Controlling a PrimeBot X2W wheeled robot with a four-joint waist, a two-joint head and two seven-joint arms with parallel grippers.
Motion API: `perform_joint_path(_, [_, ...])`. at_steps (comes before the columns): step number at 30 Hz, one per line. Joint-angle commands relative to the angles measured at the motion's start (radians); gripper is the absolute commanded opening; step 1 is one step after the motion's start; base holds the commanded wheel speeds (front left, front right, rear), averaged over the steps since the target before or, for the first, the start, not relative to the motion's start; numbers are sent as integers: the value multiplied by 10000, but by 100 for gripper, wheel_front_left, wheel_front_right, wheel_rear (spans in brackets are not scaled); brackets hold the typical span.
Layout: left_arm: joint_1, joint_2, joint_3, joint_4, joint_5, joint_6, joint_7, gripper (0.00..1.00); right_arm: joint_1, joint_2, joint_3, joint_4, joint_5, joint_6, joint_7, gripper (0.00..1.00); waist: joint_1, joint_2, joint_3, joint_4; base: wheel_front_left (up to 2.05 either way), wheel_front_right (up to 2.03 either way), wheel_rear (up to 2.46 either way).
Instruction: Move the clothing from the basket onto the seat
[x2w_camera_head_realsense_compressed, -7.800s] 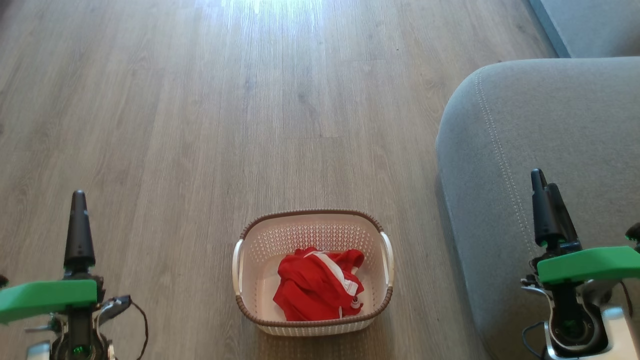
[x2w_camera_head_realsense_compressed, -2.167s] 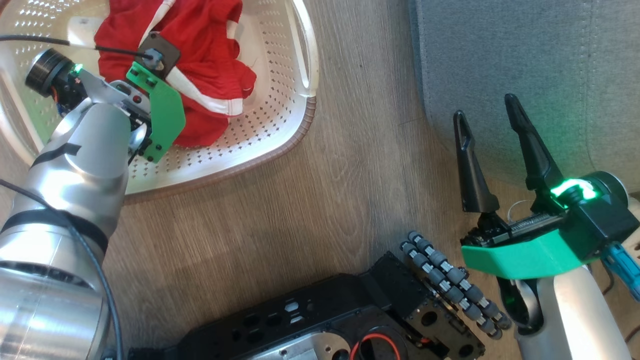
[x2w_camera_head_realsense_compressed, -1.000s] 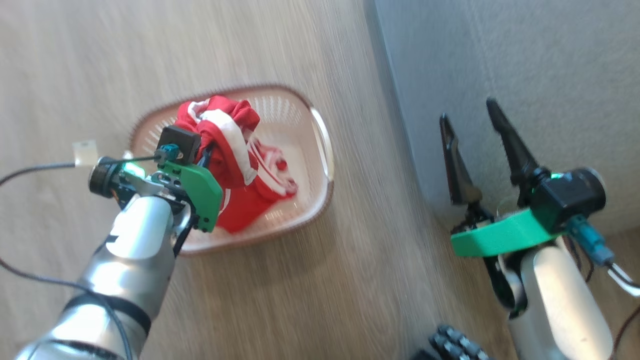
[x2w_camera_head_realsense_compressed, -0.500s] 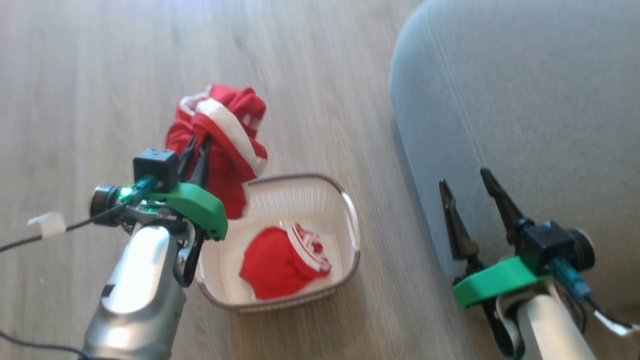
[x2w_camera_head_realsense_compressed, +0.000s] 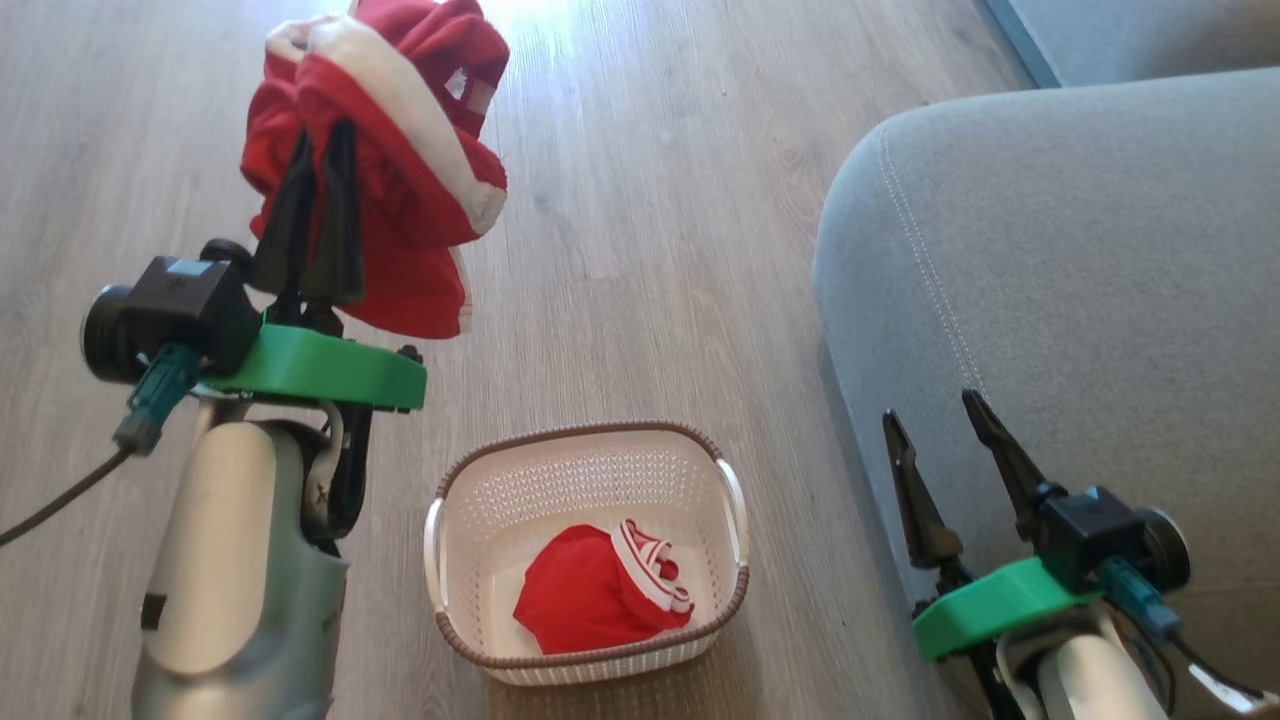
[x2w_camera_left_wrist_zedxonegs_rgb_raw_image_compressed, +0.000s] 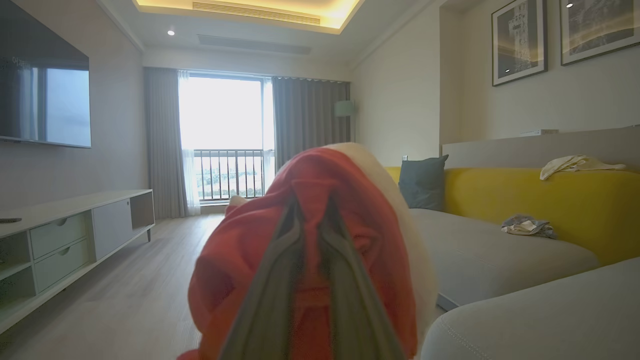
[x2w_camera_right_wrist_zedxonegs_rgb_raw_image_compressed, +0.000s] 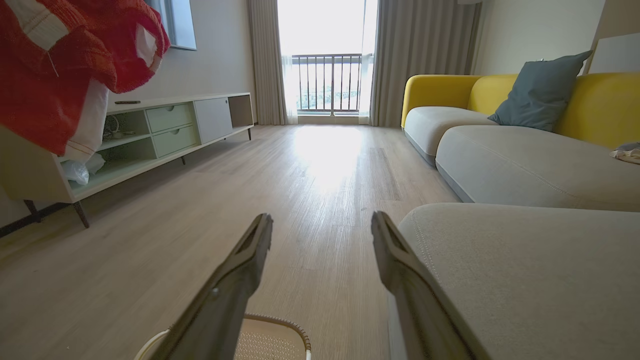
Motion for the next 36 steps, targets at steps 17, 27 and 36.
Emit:
perform_joint_path(17, [570,34,-2299,-1590,-391,-151,-124,0,91,26,204,-388,27,-2,-94,100,1,-1,-282,233,0,0,0])
perform_joint_path(27, [800,33,-2841,-1461,-611,13,-124,0,97,26,276,-402,23,-2,-94,100,1,-1,-325,136,0,0,0])
perform_joint_path(36, [770,32,-2864,-1592,-753,157,-124,0,100,26,217,-432,-37,-2,-94,100,1,-1,-318,180,0,0,0])
